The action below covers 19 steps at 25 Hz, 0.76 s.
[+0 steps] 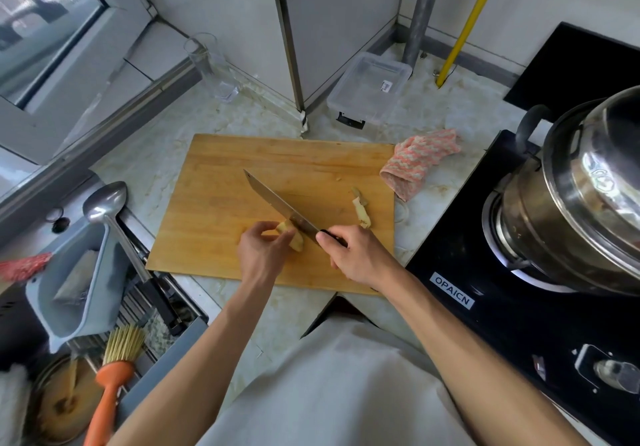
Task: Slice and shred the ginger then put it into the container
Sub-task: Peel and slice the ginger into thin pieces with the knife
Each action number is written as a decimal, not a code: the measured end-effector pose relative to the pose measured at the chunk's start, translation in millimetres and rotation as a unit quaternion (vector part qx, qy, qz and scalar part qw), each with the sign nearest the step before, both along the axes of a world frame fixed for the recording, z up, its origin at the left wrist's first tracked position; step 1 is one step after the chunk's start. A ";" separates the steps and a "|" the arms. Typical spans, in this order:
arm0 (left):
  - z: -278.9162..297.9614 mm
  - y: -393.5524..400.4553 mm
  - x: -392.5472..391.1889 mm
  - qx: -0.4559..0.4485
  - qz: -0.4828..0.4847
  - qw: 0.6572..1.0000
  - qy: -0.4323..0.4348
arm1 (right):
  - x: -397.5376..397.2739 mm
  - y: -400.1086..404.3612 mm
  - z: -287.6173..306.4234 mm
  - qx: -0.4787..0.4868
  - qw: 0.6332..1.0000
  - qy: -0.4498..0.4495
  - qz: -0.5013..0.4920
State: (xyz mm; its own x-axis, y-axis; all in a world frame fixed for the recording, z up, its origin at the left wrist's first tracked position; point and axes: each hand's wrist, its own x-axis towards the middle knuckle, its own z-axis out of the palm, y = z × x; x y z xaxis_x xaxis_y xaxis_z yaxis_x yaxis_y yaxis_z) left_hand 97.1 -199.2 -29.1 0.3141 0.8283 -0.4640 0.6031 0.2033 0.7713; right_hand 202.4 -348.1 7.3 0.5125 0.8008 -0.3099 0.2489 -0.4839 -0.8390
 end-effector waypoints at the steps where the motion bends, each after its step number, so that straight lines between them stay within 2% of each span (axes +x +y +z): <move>1: -0.3 -1.2 -0.2 0.008 0.002 1.000 -0.003 | 0.0 -2.4 1.0 0.002 1.000 -0.005 -0.003; 7: -6.4 -2.0 1.1 0.021 0.003 1.000 -0.003 | -11.2 -19.2 12.0 -0.004 0.999 -0.035 0.029; 19: -15.8 -0.7 7.5 0.015 0.017 1.000 -0.021 | -12.3 -25.6 23.0 -0.026 0.999 -0.025 0.033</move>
